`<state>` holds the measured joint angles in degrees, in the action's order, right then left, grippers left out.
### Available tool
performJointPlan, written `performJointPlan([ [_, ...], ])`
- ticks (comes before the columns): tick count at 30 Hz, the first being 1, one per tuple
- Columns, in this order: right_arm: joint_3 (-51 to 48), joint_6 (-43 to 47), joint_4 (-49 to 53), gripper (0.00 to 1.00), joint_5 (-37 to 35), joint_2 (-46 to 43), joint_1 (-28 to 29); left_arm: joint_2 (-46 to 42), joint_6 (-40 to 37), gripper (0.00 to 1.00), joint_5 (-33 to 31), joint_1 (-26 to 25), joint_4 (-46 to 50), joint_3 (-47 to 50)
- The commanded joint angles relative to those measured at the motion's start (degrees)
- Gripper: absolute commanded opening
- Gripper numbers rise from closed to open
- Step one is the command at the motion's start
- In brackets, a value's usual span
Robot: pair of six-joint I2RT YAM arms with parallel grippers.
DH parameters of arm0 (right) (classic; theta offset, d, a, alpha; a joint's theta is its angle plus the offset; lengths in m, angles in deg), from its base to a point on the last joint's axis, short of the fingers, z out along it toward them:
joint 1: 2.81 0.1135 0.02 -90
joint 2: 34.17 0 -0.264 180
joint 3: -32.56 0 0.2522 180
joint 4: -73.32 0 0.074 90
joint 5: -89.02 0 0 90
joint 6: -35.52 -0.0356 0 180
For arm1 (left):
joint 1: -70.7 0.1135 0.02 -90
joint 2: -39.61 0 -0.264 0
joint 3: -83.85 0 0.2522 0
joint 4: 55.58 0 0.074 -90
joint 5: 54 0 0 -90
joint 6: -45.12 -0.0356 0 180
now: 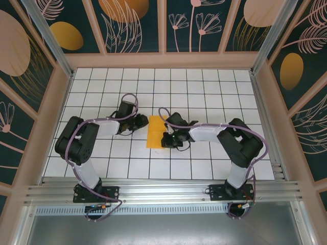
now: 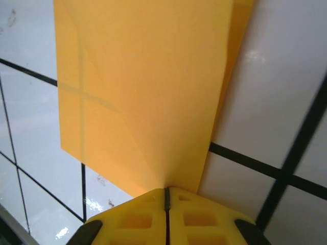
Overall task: Fold a paper plane with a square sheet of paper (pick it up from the middle)
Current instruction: Fold the triangle a second time at the center of the table, then turn over the paper at the center of the table.
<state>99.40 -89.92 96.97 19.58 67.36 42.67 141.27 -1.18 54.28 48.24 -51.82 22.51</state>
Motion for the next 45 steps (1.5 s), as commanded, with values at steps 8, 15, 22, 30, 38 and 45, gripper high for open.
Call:
performJointPlan([
  [8,10.7,0.8,4.2,0.27,-8.2,-7.1,-1.0,-13.9,4.3,0.44,3.1,0.0,-1.0,6.0],
  [15,12.8,2.8,4.6,0.25,-5.7,-1.6,-2.4,-18.1,11.8,0.46,9.2,-0.4,-8.9,14.8],
  [22,14.2,3.4,4.8,0.20,-5.1,4.0,-3.1,-16.4,14.8,0.41,10.0,-4.3,-11.3,16.4],
  [30,12.3,2.2,2.6,0.19,-5.8,6.7,-4.6,-11.8,17.1,0.42,10.2,-6.7,-13.3,15.3],
  [38,10.5,1.0,0.5,0.19,-5.2,8.2,-5.5,-8.9,18.0,0.44,9.9,-7.2,-12.8,14.0],
  [45,9.1,0.3,-0.4,0.19,-4.9,8.2,-5.8,-7.0,19.3,0.45,10.1,-7.6,-13.0,12.6],
])
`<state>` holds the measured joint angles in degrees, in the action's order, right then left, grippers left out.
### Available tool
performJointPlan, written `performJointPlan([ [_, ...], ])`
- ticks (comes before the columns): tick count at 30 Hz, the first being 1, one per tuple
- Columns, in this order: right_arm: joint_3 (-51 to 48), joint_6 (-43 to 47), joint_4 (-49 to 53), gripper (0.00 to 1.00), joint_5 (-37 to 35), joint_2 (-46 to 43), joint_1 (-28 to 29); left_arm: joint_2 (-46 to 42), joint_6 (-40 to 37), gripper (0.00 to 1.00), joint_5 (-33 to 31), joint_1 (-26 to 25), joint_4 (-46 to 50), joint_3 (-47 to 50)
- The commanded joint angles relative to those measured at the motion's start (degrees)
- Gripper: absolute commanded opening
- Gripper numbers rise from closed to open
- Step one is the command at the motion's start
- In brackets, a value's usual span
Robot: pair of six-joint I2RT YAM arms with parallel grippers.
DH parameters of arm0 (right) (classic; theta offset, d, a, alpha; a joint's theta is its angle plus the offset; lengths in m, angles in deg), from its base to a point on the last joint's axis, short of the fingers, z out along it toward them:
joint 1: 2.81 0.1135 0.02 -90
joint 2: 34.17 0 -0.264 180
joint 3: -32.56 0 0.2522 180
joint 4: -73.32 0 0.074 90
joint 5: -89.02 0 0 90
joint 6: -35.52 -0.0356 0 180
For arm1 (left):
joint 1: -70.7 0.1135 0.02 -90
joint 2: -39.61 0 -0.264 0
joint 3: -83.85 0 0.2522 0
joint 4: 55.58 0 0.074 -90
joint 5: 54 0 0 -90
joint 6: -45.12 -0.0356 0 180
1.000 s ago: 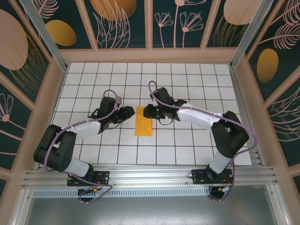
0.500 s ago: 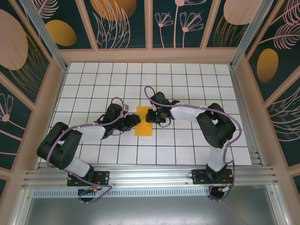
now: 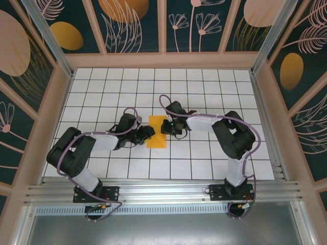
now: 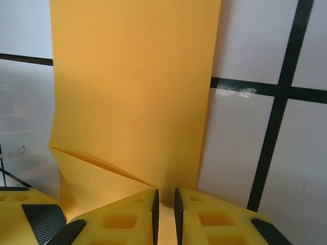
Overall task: Fold a paper plane with a square sheet of paper (pick it up from the middle)
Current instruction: Turn over the paper at the center of the table.
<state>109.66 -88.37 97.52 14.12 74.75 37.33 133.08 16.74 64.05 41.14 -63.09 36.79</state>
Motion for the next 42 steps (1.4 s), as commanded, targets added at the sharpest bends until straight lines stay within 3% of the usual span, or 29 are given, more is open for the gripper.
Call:
performJointPlan([
  [1,-1.3,-1.4,-1.0,0.19,0.6,0.8,-0.6,1.4,1.6,0.45,0.4,-0.6,-1.7,-1.8],
  [14,-2.8,-2.1,-2.1,0.17,1.1,0.2,-0.8,3.4,3.1,0.47,-0.9,-1.1,0.5,-3.4],
  [22,-3.8,-2.3,-3.4,0.17,1.5,-0.5,-0.8,3.7,8.0,0.44,-1.7,-1.4,-1.8,-3.0],
  [42,-5.0,-2.9,-4.5,0.16,2.7,-2.2,-0.9,6.8,12.6,0.24,-0.9,-1.4,-10.3,-1.6],
])
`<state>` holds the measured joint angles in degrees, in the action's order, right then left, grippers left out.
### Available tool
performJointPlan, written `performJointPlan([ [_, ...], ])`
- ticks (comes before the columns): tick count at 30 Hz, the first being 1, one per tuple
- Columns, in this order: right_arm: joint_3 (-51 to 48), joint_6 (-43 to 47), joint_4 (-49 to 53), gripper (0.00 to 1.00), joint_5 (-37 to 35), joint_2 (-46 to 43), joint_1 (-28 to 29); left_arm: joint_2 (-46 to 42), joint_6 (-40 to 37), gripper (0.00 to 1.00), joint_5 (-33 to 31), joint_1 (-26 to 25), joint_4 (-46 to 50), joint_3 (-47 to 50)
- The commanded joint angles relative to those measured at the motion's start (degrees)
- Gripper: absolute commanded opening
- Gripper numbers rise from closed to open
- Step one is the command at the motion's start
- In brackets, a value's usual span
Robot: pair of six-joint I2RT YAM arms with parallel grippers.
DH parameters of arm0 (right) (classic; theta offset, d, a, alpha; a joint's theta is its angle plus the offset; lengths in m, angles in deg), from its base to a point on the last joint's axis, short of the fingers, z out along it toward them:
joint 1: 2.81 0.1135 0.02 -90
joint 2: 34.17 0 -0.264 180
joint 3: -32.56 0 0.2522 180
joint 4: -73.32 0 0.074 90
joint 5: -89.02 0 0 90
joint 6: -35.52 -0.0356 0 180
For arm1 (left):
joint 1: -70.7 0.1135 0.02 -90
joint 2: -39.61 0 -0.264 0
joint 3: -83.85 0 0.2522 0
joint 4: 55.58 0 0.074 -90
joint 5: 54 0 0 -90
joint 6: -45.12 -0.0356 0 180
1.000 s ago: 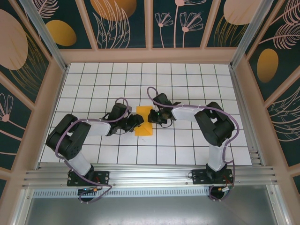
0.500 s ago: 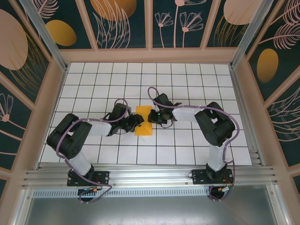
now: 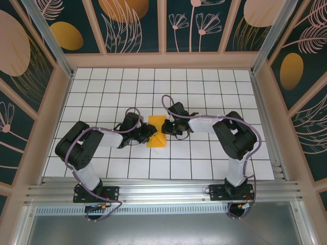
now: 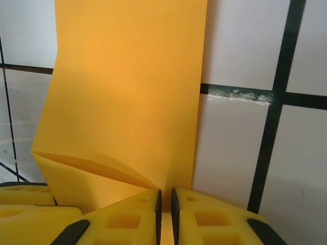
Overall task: Fold a paper plane with a square sheet of paper (pick it up from the middle)
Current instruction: Turn over the paper at the center of the table.
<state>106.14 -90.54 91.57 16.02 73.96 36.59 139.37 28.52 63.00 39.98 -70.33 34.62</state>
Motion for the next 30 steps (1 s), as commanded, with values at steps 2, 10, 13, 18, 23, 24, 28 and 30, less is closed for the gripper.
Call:
performJointPlan([
  [2,-1.3,-1.1,1.3,0.17,1.2,-2.1,-0.5,0.1,0.4,0.20,-0.3,-0.2,-3.2,0.8],
  [10,-0.8,-2.3,1.9,0.31,-0.7,-11.9,-2.5,-1.2,-5.1,0.00,-2.4,-0.2,0.0,-0.6],
  [13,-2.4,-2.8,3.2,0.46,-5.2,-18.2,-4.1,-4.6,-10.4,0.00,-5.1,-0.2,6.4,-2.7],
  [18,-6.0,-1.3,6.3,0.65,-15.3,-26.7,-6.8,-11.9,-22.8,0.00,-13.8,-0.2,25.8,-10.3],
  [23,-8.9,0.5,7.4,0.76,-19.0,-30.8,-7.7,-16.1,-35.0,0.00,-24.5,-0.2,41.5,-19.1],
  [24,-9.4,0.6,7.5,0.78,-19.7,-31.4,-7.7,-16.2,-37.2,0.01,-27.2,-0.2,44.0,-20.0],
  [28,-11.8,-0.4,8.0,0.91,-22.9,-34.2,-9.9,-15.0,-44.1,0.01,-38.3,-1.4,50.3,-26.7],
  [30,-13.2,-1.9,8.2,0.94,-24.2,-35.7,-10.7,-13.3,-46.6,0.01,-45.7,-2.7,51.7,-28.5],
])
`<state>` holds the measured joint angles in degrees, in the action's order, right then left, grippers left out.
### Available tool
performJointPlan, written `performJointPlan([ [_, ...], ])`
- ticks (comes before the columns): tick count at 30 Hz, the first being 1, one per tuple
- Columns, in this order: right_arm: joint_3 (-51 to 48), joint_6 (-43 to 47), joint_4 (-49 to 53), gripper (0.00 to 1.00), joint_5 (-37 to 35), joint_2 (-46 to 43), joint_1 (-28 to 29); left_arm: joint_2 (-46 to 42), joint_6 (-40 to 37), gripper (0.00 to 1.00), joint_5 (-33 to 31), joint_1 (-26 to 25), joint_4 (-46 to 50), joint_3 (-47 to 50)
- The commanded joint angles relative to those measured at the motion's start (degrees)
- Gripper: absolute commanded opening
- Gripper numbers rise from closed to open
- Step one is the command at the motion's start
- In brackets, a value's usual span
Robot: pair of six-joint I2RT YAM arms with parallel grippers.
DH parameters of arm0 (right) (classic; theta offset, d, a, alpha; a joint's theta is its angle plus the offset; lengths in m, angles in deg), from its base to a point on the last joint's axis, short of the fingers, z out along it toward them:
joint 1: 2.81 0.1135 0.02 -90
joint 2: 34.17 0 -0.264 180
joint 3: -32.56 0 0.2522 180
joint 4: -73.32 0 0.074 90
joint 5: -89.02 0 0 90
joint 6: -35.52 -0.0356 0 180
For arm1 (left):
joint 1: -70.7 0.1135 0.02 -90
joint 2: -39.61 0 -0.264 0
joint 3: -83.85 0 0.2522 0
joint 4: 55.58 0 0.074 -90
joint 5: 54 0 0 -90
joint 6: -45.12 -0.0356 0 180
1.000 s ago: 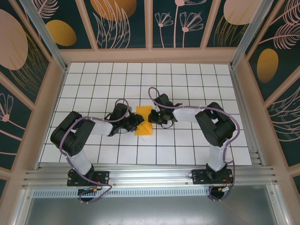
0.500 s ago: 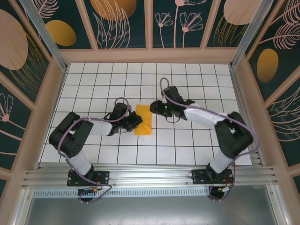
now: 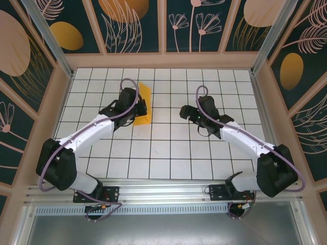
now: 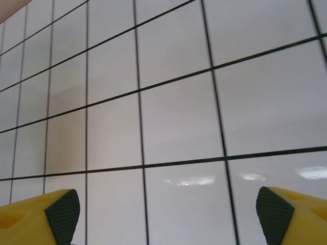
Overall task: Fold a paper plane with a square sheet of paper (pick it up from the middle)
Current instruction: Turn over the paper at the center of the table.
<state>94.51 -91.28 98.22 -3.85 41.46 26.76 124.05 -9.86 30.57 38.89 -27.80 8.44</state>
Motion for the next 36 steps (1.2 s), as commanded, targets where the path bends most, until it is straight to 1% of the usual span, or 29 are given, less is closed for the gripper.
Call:
performJointPlan([
  [1,-2.3,-1.9,1.9,0.94,-4.9,-4.0,-1.2,3.1,-9.1,0.01,-15.9,-2.1,9.8,-3.0],
  [4,-4.8,-4.9,2.2,0.95,-5.3,-6.7,-3.6,7.5,-12.3,0.02,-25.2,-4.7,11.4,-5.0],
  [6,-6.1,-6.6,2.9,0.94,-4.7,-8.0,-5.5,11.7,-14.5,0.03,-32.6,-7.0,14.0,-6.9],
  [8,-6.3,-7.2,4.4,0.93,-4.2,-8.1,-6.8,16.0,-15.4,0.03,-36.7,-8.2,15.3,-8.2],
  [15,-6.9,-8.5,5.6,0.91,-3.3,-8.0,-8.7,25.2,-15.0,0.03,-39.4,-11.1,12.5,-11.2],
  [19,-6.9,-8.8,6.0,0.91,-3.1,-8.1,-9.8,30.6,-13.5,0.04,-40.0,-14.4,14.8,-14.2],
  [21,-7.1,-9.0,6.2,0.91,-3.0,-8.1,-10.2,32.6,-12.0,0.04,-39.9,-15.7,15.8,-14.7],
  [24,-7.7,-9.2,6.1,0.91,-2.8,-8.1,-10.6,34.0,-10.3,0.07,-37.8,-17.3,15.6,-14.7],
  [27,-8.1,-9.8,6.4,0.91,-2.7,-8.1,-11.1,34.0,-9.9,0.12,-34.8,-18.2,14.2,-14.5],
  [30,-8.7,-11.1,6.3,0.90,-1.3,-8.2,-12.2,32.4,-9.4,0.19,-29.0,-18.3,13.3,-14.1],
  [31,-9.0,-11.2,6.0,0.90,-0.4,-8.5,-12.6,31.2,-9.0,0.24,-26.7,-18.3,13.1,-13.8],
  [32,-9.2,-11.2,5.7,0.90,0.2,-8.6,-12.7,29.6,-8.5,0.28,-24.2,-18.3,12.7,-13.3],
  [33,-9.3,-11.2,5.5,0.90,0.6,-8.8,-12.9,27.9,-8.0,0.31,-22.0,-18.3,12.1,-12.6],
  [36,-9.1,-9.9,5.1,0.90,1.8,-8.8,-12.9,20.8,-6.1,0.43,-14.2,-18.3,9.7,-10.2],
])
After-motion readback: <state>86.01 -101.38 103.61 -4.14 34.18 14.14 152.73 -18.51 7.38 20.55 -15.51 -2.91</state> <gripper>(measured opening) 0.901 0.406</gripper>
